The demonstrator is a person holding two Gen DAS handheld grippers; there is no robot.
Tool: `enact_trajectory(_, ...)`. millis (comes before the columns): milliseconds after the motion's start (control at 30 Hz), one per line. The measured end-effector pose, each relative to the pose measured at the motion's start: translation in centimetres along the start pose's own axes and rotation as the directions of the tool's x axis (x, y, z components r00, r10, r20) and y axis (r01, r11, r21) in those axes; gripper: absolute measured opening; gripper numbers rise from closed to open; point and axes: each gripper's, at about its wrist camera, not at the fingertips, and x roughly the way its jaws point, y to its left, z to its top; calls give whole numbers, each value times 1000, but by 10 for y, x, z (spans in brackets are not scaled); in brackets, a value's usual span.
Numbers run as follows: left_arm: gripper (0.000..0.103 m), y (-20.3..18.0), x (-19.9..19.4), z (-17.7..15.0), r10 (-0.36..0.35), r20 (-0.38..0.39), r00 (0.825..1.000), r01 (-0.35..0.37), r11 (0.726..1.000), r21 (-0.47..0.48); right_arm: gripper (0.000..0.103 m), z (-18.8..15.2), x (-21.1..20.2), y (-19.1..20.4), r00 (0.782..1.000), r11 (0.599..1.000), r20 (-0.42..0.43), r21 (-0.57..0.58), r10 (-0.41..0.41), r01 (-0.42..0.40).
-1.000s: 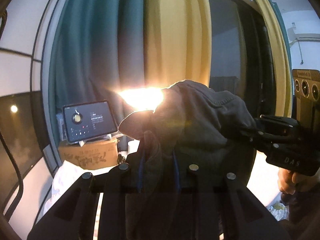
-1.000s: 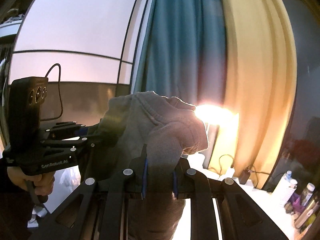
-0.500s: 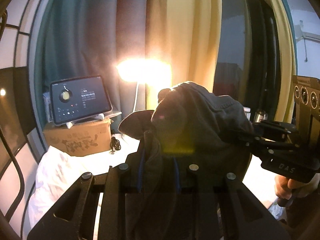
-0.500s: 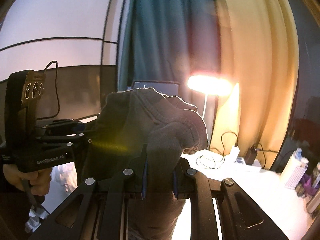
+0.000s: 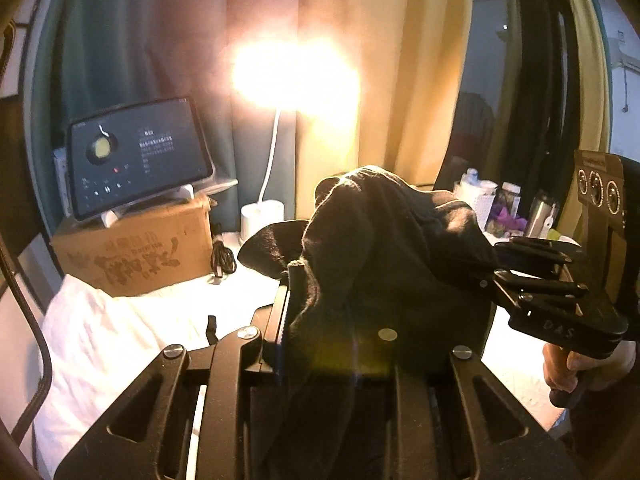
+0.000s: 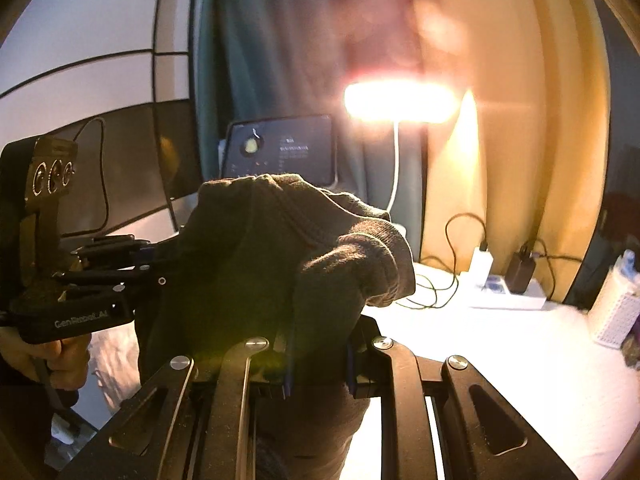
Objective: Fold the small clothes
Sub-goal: 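Lower the held brown shirt onto the bedspread with both grippers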
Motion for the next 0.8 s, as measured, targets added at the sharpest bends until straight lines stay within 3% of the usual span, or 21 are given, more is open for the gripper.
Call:
enact_trajectory(333, 22, 17, 53, -3, 3, -98, 995, -6, 999, -32, 19, -10, 56, -30, 996, 999, -83, 43, 22, -18)
enact_trajectory(800, 23, 36, 114, -23, 4, -243, 970, -27, 996, -90, 19, -35, 124, -56, 977, 995, -208, 99, 50, -30)
